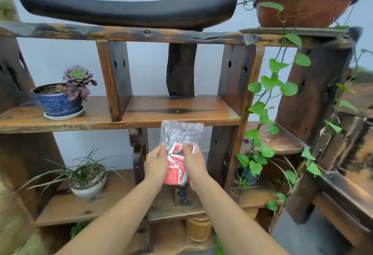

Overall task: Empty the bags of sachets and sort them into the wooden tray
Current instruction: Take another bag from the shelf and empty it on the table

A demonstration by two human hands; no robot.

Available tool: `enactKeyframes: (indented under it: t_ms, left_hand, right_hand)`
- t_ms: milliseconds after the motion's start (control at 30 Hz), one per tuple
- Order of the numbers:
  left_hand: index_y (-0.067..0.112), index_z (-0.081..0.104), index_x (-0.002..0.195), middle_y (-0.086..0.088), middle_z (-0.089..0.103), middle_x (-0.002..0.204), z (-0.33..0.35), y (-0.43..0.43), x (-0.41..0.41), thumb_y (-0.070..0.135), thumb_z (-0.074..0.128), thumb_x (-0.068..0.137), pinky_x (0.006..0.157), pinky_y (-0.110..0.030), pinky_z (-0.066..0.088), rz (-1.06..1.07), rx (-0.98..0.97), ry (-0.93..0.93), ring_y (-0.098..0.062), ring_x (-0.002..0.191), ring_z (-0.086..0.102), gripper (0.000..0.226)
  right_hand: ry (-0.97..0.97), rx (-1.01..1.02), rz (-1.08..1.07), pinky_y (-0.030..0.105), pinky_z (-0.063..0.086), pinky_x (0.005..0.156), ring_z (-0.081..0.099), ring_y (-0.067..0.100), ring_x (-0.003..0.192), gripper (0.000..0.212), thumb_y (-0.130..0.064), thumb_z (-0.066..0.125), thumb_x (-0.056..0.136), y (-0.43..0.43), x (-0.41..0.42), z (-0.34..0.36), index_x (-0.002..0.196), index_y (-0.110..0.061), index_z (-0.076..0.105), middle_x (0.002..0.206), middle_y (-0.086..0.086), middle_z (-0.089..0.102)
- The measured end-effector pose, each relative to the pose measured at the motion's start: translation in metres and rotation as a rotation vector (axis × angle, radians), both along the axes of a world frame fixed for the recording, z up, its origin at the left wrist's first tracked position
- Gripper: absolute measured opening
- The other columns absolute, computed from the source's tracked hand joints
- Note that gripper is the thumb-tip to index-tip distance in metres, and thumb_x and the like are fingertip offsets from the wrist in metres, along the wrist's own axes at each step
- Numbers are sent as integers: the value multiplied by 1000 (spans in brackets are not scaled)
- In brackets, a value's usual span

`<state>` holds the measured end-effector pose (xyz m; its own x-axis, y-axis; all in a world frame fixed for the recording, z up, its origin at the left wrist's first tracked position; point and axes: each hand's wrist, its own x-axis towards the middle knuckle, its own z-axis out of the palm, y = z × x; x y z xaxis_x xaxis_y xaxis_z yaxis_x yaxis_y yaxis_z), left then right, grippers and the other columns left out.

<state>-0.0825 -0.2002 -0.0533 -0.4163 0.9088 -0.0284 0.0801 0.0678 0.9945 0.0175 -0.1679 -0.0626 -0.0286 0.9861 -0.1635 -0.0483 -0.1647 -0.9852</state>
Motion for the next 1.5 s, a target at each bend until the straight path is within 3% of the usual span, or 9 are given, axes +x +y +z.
enactKeyframes:
  t_ms: [133, 267, 367, 533, 633, 933, 1133, 1267, 1500]
  left_hand:
    - [16, 66, 96, -3, 72, 83, -22, -36, 13, 40, 40, 104, 54, -18, 49, -99, -6, -41, -10, 68, 70, 36]
    - [24, 70, 85, -1, 76, 86, -53, -59, 20, 50, 53, 96, 84, -43, 59, -183, -94, -114, -22, 81, 74, 33]
    - [24, 73, 77, -1, 77, 82, -73, -83, 29, 46, 60, 92, 86, -45, 58, -233, -117, -182, -25, 83, 75, 30]
    - [18, 72, 72, 1, 74, 73, -110, -135, 53, 40, 62, 91, 76, -41, 56, -379, -161, -196, -20, 73, 69, 31]
    - [15, 72, 83, 1, 74, 80, -130, -165, 76, 41, 60, 91, 83, -41, 55, -441, -201, -162, -21, 80, 70, 29]
    - [14, 61, 70, -3, 67, 73, -159, -273, 172, 33, 57, 94, 69, -33, 49, -775, -306, -113, -21, 68, 63, 30]
    - [14, 58, 70, -4, 64, 72, -174, -391, 236, 28, 56, 95, 70, -35, 51, -1084, -387, -62, -23, 68, 62, 29]
    - [15, 59, 68, -2, 64, 69, -182, -497, 267, 32, 56, 91, 68, -33, 51, -1328, -408, 43, -23, 65, 62, 29]
    - [15, 64, 72, -2, 70, 72, -203, -665, 282, 39, 55, 86, 70, -36, 57, -1679, -412, 241, -26, 71, 69, 29]
  right_hand:
    - [17, 69, -113, 32, 61, 73, 74, 16, 82, 16, -42, 46, 101, -48, 10, -19, 107, -28, 53, 100, 3, 70]
    - [91, 56, -257, 27, 53, 65, 67, 17, 70, 34, -41, 44, 102, -85, 18, -39, 87, -17, 61, 75, 1, 67]
    - [85, 6, -329, 41, 56, 80, 70, 26, 79, 42, -45, 46, 101, -117, 27, -59, 76, -21, 70, 81, 8, 73]
    - [171, -89, -529, 53, 54, 94, 72, 34, 99, 38, -45, 48, 98, -186, 49, -93, 84, -23, 76, 102, 14, 76]
    - [220, -116, -643, 44, 56, 92, 72, 30, 98, 32, -37, 46, 102, -230, 67, -104, 95, -18, 71, 109, 14, 74]
    - [21, -181, -969, 42, 51, 85, 63, 17, 75, 26, -35, 50, 97, -370, 133, -138, 79, -18, 55, 76, 1, 62]
    - [43, -212, -1308, 33, 44, 72, 54, 14, 72, 26, -30, 46, 99, -506, 168, -157, 78, -15, 48, 72, -2, 52]
    - [116, -243, -1553, 48, 52, 93, 65, 20, 86, 22, -42, 47, 86, -616, 178, -171, 76, -24, 55, 81, -1, 64]
    - [208, -274, -1926, 45, 53, 94, 69, 22, 96, 20, -38, 43, 94, -784, 161, -194, 89, -26, 57, 103, 6, 70]
